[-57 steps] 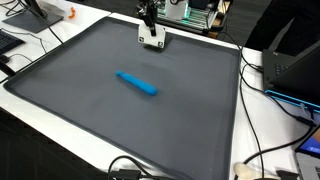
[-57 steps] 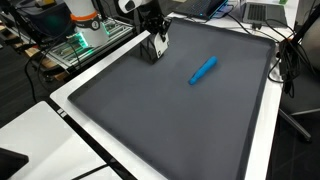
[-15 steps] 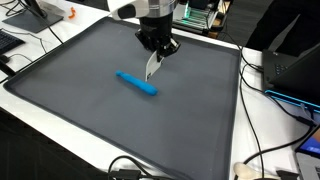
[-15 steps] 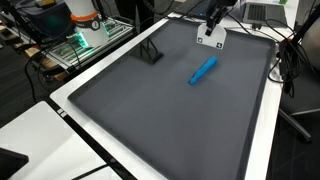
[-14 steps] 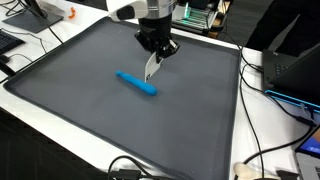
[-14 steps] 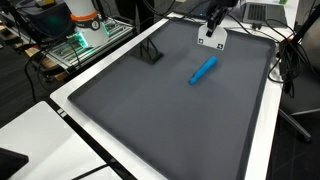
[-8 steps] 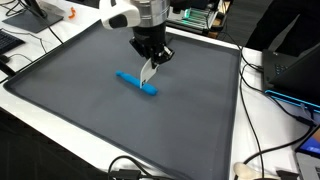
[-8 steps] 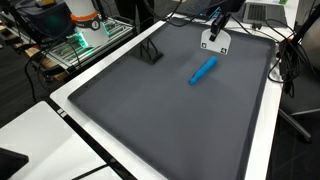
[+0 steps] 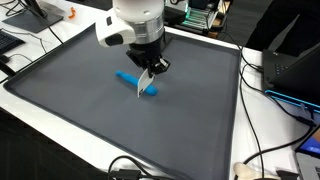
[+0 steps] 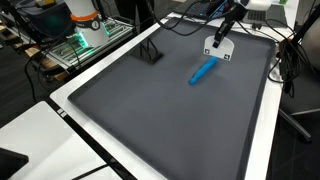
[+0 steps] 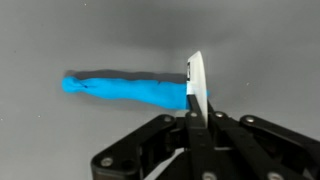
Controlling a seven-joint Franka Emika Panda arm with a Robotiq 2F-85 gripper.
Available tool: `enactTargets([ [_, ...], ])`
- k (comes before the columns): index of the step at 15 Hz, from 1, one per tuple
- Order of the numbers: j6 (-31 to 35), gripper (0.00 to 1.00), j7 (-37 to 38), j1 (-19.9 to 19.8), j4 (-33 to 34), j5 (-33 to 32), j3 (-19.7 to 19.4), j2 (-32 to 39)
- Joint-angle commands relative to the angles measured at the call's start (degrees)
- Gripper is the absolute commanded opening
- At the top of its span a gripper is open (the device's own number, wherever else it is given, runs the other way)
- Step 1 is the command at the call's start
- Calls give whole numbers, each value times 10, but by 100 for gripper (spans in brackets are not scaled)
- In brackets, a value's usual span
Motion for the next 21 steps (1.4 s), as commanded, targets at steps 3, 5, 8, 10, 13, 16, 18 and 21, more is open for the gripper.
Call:
enactTargets([
  [3, -9, 1, -11, 10, 40, -9, -13, 33],
  [5, -12, 1, -12, 11, 48, -10, -16, 40],
  [8, -11, 1, -13, 11, 55, -10, -17, 48],
  [10, -11, 1, -12, 12, 58, -10, -18, 53],
  [13, -16, 1, -10, 13, 61, -10, -20, 59],
  [16, -28, 1, -12, 13, 68, -10, -21, 67],
  [18, -36, 1, -12, 14, 76, -11, -21, 72],
  [21, -52, 1, -14, 16, 91, -11, -22, 83],
])
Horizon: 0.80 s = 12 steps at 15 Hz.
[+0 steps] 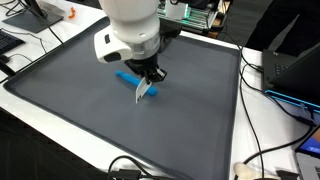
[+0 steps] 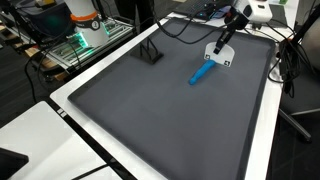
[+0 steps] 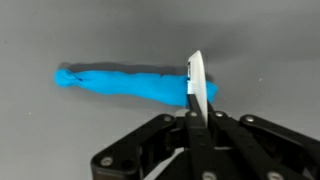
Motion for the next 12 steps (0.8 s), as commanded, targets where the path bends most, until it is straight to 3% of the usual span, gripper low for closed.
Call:
enactTargets([
  [1, -30, 1, -7, 8, 32, -10, -8, 31],
  [12, -58, 1, -22, 1, 46, -1, -4, 47],
])
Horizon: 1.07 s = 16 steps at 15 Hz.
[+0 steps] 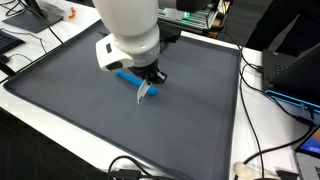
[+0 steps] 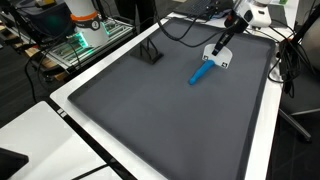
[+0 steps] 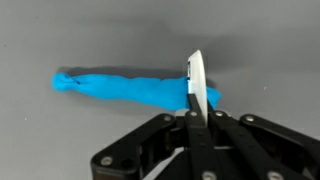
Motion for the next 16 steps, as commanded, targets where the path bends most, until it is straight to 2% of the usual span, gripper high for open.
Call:
enactTargets([
  [1, -10, 1, -18, -3, -6, -1, -2, 10],
  [16, -17, 1, -30, -13, -43, 12, 2, -8],
])
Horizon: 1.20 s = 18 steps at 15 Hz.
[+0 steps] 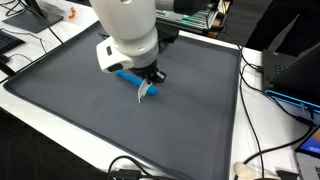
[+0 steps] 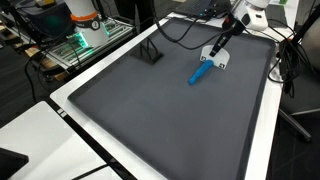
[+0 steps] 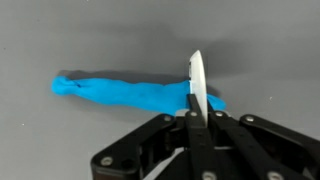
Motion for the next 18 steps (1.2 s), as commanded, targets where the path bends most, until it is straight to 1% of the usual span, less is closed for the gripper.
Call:
enactTargets([
  [1, -15, 1, -12, -8, -36, 8, 1, -10],
  [11, -37, 1, -26, -16, -58, 15, 5, -31],
  [18, 13, 1, -15, -21, -87, 33, 4, -64],
])
